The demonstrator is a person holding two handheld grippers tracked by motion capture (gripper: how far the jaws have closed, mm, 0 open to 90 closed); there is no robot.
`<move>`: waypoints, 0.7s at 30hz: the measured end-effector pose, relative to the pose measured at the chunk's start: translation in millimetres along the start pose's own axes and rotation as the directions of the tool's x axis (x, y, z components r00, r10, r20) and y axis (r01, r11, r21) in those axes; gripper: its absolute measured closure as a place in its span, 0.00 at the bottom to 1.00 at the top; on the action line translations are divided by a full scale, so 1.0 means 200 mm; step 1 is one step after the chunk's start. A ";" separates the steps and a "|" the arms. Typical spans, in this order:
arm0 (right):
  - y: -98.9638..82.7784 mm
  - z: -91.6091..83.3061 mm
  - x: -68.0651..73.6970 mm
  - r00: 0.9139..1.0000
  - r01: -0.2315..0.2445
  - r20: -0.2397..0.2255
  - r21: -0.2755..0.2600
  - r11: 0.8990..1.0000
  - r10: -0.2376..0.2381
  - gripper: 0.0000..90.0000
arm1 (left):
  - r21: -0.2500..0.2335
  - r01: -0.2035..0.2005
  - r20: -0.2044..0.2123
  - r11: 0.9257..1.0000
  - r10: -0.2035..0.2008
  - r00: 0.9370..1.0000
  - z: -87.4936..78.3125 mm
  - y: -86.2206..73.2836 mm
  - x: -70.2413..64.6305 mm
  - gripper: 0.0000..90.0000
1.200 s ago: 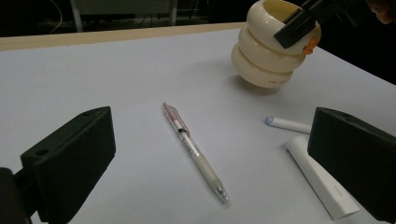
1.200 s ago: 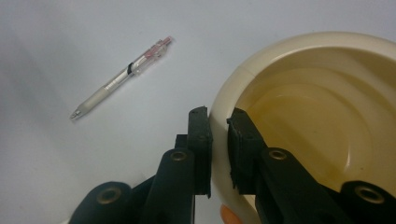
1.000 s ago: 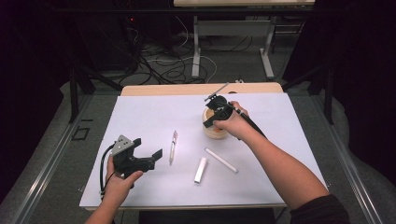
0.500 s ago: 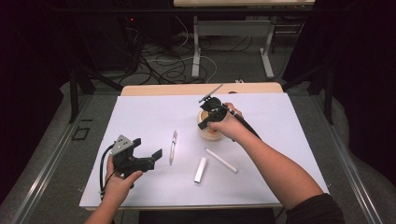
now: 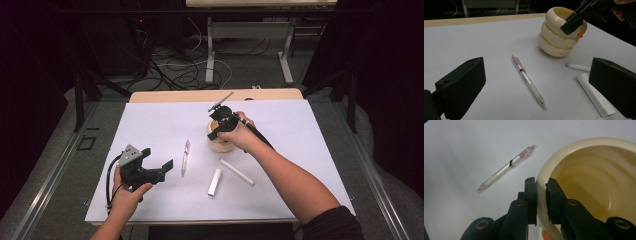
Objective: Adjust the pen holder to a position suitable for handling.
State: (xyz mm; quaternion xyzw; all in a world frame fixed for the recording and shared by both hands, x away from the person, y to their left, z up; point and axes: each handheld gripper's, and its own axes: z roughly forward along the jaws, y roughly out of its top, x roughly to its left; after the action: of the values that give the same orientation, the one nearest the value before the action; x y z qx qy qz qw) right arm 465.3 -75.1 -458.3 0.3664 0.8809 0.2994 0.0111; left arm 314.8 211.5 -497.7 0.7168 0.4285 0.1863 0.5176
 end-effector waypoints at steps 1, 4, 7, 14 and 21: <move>0.00 0.01 0.00 1.000 -0.010 -0.001 -0.006 1.000 0.010 0.89 | 0.000 0.000 0.001 1.000 0.000 1.000 0.00 0.00 0.00 0.01; 0.00 0.01 0.00 1.000 -0.025 -0.007 -0.004 1.000 0.025 0.89 | 0.000 0.000 0.001 1.000 0.000 1.000 0.00 0.00 0.00 0.01; 0.00 0.02 0.00 1.000 -0.008 -0.010 -0.006 1.000 0.008 0.89 | -0.001 0.000 0.001 1.000 0.000 1.000 0.00 0.00 0.00 0.01; 0.01 0.03 0.00 1.000 0.001 -0.011 0.031 1.000 -0.001 0.89 | 0.002 0.000 0.002 1.000 0.000 1.000 0.00 0.00 0.00 0.01; 0.01 0.06 -0.01 1.000 -0.013 -0.013 0.015 1.000 0.013 0.88 | 0.004 0.012 0.001 1.000 -0.012 1.000 0.00 0.00 0.00 0.01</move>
State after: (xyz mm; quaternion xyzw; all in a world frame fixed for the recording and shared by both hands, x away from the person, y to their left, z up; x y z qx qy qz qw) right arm 470.6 -69.9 -467.2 0.3702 0.8807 0.2954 0.0009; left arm 315.2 211.7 -498.3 0.7155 0.4328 0.1821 0.5173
